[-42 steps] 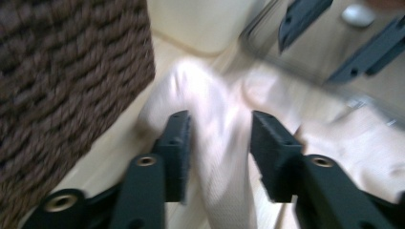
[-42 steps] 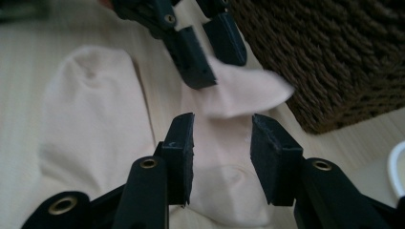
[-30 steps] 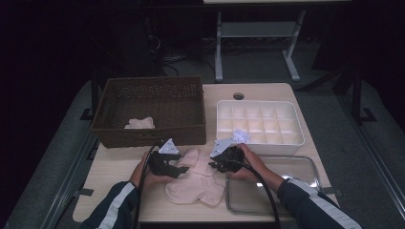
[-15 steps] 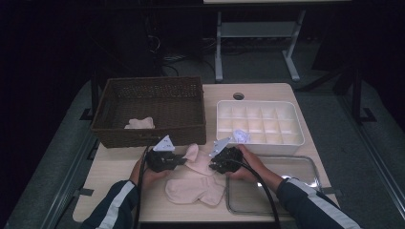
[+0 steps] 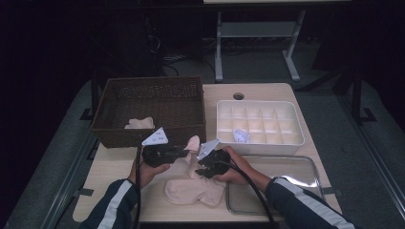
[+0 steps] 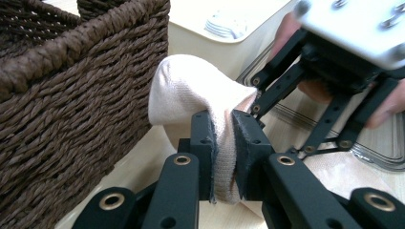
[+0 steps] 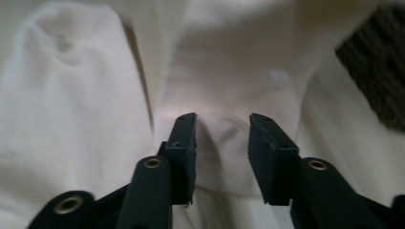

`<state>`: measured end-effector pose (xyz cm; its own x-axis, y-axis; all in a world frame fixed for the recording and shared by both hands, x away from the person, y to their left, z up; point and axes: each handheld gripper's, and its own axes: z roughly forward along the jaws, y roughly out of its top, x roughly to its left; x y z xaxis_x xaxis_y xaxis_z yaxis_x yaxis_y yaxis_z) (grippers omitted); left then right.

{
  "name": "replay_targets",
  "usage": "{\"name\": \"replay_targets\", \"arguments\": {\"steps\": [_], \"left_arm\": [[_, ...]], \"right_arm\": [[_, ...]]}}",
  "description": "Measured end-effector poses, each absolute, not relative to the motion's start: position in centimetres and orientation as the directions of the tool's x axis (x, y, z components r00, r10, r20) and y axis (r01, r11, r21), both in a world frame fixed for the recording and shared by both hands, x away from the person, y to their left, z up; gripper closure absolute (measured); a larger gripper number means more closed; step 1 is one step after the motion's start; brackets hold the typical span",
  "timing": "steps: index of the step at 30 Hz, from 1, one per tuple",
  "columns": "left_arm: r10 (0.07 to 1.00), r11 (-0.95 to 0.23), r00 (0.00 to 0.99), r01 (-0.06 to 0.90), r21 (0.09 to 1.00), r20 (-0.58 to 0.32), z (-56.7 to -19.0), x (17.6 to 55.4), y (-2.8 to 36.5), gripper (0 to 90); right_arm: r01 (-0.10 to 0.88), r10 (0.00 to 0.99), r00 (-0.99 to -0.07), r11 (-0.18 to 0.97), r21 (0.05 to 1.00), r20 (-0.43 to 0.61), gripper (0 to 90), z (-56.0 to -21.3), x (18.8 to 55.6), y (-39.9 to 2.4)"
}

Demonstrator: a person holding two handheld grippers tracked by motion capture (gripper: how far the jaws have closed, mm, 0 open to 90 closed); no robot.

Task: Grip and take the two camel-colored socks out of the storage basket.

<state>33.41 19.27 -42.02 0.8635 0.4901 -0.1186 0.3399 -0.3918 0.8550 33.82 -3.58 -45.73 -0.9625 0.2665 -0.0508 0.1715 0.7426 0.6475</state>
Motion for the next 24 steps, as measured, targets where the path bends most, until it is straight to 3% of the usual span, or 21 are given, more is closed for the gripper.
{"name": "replay_targets", "arguments": {"steps": [10,13,21,24], "left_arm": [[0.449,-0.412,0.885,0.327,0.85,-0.123,-41.7,33.4,18.8,78.7],[0.436,-0.425,0.891,0.325,0.845,-0.123,-41.7,33.3,18.3,78.3],[0.39,-0.477,0.913,0.314,0.821,-0.123,-42.1,33.5,16.8,77.9],[0.365,-0.493,0.922,0.308,0.814,-0.128,-42.1,33.5,16.2,77.1]], "right_arm": [[0.105,0.326,-0.935,0.633,0.767,-0.14,53.3,-41.8,32.6,-6.2],[0.055,0.323,-0.924,0.643,0.764,-0.206,49.8,-41.3,32.3,-6.6],[0.029,0.342,-0.9,0.667,0.745,-0.271,41.9,-41.3,32.2,-6.9],[0.0,0.332,-0.887,0.695,0.719,-0.321,43.1,-41.5,32.0,-6.6]]}}
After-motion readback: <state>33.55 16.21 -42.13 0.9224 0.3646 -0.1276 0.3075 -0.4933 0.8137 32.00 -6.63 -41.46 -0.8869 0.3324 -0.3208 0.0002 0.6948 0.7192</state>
